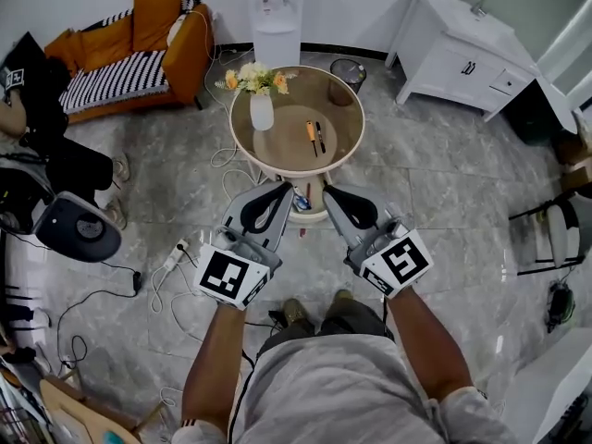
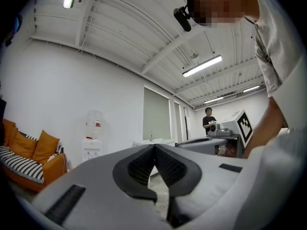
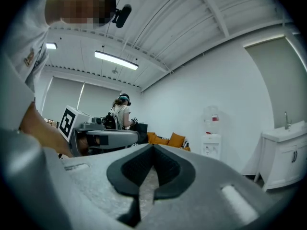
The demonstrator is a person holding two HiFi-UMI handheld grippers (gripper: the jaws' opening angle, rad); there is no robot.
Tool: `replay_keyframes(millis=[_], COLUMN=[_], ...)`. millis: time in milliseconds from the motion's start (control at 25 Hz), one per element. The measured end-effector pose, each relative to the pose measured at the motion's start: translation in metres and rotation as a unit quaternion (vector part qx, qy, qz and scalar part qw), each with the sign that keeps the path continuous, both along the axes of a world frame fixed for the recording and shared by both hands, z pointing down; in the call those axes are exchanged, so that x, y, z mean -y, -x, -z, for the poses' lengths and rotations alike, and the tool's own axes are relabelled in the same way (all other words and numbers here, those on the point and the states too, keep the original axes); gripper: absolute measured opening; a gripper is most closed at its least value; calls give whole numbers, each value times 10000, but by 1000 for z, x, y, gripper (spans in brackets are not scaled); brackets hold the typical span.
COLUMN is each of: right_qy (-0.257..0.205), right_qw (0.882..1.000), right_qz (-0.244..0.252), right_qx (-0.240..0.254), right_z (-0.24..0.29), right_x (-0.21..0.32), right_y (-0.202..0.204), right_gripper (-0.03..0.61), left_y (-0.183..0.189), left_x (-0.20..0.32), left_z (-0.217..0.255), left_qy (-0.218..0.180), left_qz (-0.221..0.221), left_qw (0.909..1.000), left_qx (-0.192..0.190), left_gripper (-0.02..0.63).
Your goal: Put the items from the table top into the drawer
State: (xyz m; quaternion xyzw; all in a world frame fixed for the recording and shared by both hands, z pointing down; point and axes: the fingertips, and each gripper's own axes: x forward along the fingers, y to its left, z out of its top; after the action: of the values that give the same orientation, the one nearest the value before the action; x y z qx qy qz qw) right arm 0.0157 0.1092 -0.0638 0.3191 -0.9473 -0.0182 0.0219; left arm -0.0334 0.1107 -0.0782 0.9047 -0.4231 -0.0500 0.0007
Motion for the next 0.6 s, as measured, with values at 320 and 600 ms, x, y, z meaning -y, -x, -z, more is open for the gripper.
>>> replay_keyframes(millis=[320, 600], right_qy=[-1, 69], right_qw=[9993, 9982], right_qz=[-206, -437], right_qx=[-321, -399], right_z=[-24, -47], right_x=[12, 47], right_y=[10, 8], right_gripper=[0, 1], left_y=[10, 15], left_x=[14, 47], left_z=[-19, -34], left_qy=[32, -7], left_qz=[-78, 29], left_qw=[10000, 9998], left_qx=[40, 210], left_gripper=[0, 0])
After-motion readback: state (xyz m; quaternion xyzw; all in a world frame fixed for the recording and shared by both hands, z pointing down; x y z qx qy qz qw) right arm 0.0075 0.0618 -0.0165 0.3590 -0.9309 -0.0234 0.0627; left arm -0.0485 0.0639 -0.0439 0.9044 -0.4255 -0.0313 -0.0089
